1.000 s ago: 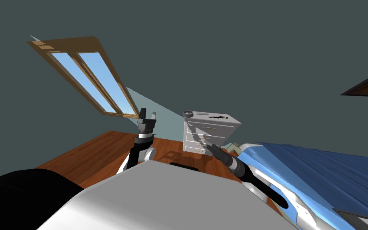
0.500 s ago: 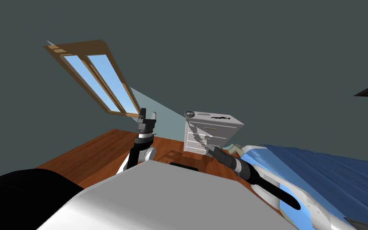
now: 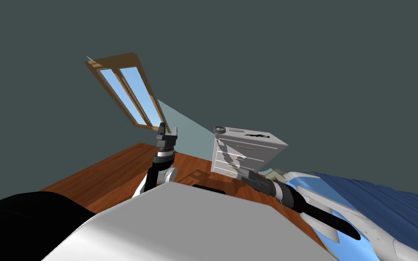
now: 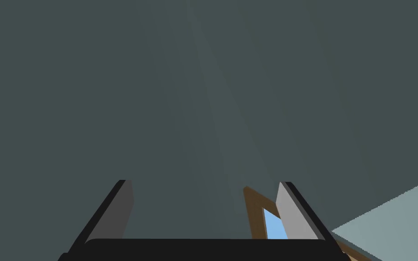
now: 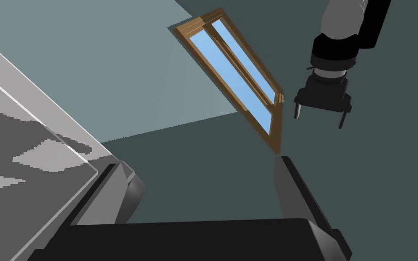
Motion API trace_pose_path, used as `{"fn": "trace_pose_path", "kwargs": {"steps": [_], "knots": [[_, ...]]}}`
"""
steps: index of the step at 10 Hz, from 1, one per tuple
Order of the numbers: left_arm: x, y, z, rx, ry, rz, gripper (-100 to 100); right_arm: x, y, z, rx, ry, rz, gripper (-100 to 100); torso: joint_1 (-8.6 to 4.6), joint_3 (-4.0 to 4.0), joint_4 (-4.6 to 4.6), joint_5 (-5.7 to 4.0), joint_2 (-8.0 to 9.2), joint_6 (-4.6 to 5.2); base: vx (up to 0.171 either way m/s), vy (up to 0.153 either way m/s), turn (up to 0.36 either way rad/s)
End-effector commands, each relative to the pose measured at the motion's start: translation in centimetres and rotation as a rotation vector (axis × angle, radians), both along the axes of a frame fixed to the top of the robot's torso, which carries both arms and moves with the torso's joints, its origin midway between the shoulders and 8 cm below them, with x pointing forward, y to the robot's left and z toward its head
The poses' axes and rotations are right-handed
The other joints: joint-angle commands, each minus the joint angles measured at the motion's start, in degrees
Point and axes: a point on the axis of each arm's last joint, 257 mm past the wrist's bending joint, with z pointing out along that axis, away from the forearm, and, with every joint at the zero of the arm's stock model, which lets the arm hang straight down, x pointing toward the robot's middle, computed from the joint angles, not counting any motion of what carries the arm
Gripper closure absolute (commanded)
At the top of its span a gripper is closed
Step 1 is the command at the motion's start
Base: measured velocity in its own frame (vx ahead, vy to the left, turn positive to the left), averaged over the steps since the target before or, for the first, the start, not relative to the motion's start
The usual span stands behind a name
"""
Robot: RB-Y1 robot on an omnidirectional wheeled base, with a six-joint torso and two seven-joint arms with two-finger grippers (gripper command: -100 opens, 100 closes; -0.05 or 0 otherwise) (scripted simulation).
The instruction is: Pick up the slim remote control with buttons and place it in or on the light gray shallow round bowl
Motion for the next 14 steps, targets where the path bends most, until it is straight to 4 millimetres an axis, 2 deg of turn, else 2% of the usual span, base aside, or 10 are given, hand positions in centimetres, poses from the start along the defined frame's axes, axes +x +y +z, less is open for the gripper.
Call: {"fn": "trace_pose_path", "kwargs": {"steps": [1,2,3,5,6,8,9,11,12,14], "knots": [[0.0,0.0,0.0,0.000,0.000,0.000,0,-0.1,-1.2,-0.3,-0.054,0.005,0.011,-100,0.00,0.00,0.00,0.00,0.00,0.00,0.002,0.008,-0.032],[0.0,0.0,0.0,0.000,0.000,0.000,0,-0.1,-1.5,-0.3,-0.070,0.006,0.014,-100,-0.04,0.00,0.00,-0.01,0.00,0.03,0.002,0.003,-0.025],[0.0,0.0,0.0,0.000,0.000,0.000,0,-0.6,-3.2,-1.7,-0.137,0.016,0.036,-100,-0.07,0.00,0.00,-0.02,0.00,0.02,0.005,0.032,0.343],[0.0,0.0,0.0,0.000,0.000,0.000,0,-0.7,-4.8,-1.7,-0.198,0.020,0.045,-100,0.01,-0.03,-0.01,0.00,-0.04,0.02,0.004,0.017,0.042],[0.0,0.0,0.0,0.000,0.000,0.000,0,-1.3,-6.5,-2.8,-0.258,0.032,0.063,-100,-0.03,-0.01,0.00,-0.01,-0.01,0.03,0.004,0.034,0.288],[0.0,0.0,0.0,0.000,0.000,0.000,0,-1.3,-8.5,-2.5,-0.331,0.036,0.071,-100,0.04,-0.03,-0.01,0.01,-0.06,0.01,0.013,0.021,0.069],[0.0,0.0,0.0,0.000,0.000,0.000,0,-1.9,-10.4,-3.4,-0.388,0.050,0.086,-100,-0.02,-0.03,-0.01,-0.01,-0.05,0.03,0.011,0.039,0.277],[0.0,0.0,0.0,0.000,0.000,0.000,0,-1.9,-12.4,-2.7,-0.459,0.054,0.091,-100,0.06,-0.04,-0.01,0.01,-0.06,0.01,0.014,0.020,0.078],[0.0,0.0,0.0,0.000,0.000,0.000,0,-2.6,-14.7,-3.2,-0.525,0.070,0.103,-100,-0.01,-0.02,-0.01,-0.01,-0.04,0.04,0.019,0.027,0.277],[0.0,0.0,0.0,0.000,0.000,0.000,0,-2.6,-16.4,-2.5,-0.582,0.074,0.106,-100,0.04,-0.05,-0.02,0.00,-0.08,0.01,0.016,0.017,0.093]]}}
